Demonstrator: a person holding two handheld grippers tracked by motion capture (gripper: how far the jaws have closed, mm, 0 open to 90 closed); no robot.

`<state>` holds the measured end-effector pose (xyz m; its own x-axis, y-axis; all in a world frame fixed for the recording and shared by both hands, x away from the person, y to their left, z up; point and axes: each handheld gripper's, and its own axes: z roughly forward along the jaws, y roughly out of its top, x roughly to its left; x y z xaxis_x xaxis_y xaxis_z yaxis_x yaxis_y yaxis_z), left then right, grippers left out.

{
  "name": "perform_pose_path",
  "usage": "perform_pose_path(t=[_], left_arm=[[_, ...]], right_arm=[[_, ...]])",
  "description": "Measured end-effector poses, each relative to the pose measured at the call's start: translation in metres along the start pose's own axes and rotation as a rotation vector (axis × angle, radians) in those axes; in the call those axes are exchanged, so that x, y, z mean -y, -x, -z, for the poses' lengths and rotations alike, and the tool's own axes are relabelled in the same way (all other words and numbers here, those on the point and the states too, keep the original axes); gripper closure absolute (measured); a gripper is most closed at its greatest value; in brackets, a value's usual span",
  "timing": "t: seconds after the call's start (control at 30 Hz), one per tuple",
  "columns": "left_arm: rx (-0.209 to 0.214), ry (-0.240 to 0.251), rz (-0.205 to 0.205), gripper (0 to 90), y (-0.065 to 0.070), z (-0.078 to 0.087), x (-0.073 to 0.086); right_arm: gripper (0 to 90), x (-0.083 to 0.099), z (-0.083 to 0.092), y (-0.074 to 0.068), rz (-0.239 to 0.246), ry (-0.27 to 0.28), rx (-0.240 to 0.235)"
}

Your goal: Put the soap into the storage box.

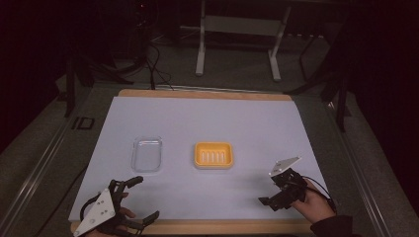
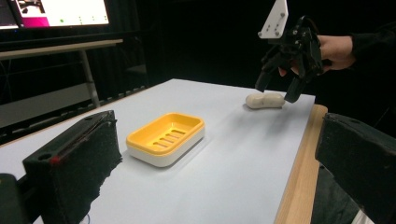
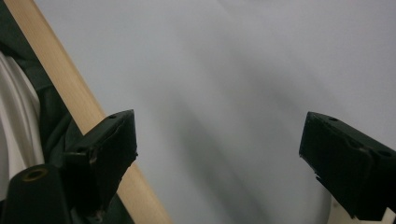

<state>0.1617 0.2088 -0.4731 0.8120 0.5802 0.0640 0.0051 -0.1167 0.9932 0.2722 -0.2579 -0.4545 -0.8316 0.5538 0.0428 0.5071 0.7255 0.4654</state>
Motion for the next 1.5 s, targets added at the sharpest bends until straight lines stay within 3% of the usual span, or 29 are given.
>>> perform_pose_path(t=[0.2,0.3,0.4,0.5,0.53,0.73,0.97,1.5], left_arm=[[0.001,-0.001,0.001,0.1,0.0,0.0,0.0],[0.005,-0.002,-0.001,0.0,0.0,0.0,0.0],[0.006,0.001,0.0,0.1,0.001,-0.001,0.0],[0.004,-0.001,-0.001,0.1,0.001,-0.001,0.0],[0.005,-0.002,0.0,0.1,0.0,-0.001,0.0],[0.007,-0.008,-0.003,0.1,0.001,-0.001,0.001],[0.006,-0.01,-0.003,0.1,0.001,-0.001,0.001],[0.016,-0.019,-0.002,0.1,0.002,-0.002,0.002]], right_arm=[[10.9,0.003,-0.004,-0.003,0.007,-0.061,0.016],[10.9,0.004,-0.004,-0.001,-0.008,-0.088,0.027],[10.9,0.006,-0.001,0.006,-0.056,-0.1,0.011],[11.0,0.007,0.0,0.007,-0.06,-0.104,0.014],[12.8,0.008,0.001,0.008,-0.064,-0.139,0.024],[12.8,0.011,0.002,0.008,-0.065,-0.221,0.021],[12.8,0.017,0.005,0.013,-0.111,-0.248,0.017],[12.6,0.025,0.016,0.028,-0.19,-0.325,0.083]])
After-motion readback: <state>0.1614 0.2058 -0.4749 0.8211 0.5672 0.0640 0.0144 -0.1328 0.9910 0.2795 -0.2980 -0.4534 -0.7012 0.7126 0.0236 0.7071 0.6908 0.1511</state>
